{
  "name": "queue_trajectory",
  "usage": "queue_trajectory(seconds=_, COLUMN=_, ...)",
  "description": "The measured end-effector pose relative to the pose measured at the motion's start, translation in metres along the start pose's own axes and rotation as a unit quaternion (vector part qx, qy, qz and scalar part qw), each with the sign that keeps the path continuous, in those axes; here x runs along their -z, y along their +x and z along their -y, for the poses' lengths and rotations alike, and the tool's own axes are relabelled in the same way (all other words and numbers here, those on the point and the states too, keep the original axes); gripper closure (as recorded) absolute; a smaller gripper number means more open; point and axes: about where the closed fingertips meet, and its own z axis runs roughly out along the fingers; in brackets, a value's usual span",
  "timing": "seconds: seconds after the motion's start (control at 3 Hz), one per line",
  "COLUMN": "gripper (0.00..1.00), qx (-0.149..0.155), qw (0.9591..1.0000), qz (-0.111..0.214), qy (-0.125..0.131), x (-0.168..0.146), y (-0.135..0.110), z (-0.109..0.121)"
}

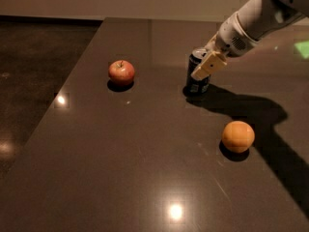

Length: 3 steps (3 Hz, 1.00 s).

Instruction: Move pepsi can near apple

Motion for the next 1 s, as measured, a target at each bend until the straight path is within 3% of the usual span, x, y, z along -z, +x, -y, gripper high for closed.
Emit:
queue_trajectory(seconds=0.33, gripper=0.96, qx=0.032, qw=0.9990, qz=0.010, qy=-0.028, x=-0.015, y=-0.037, z=-0.014)
queue_trajectory(seconds=1.0, gripper=0.98, qx=0.079, qw=0.9940, qz=0.019, qy=-0.073, x=-0.056, y=-0.093, z=-0.037)
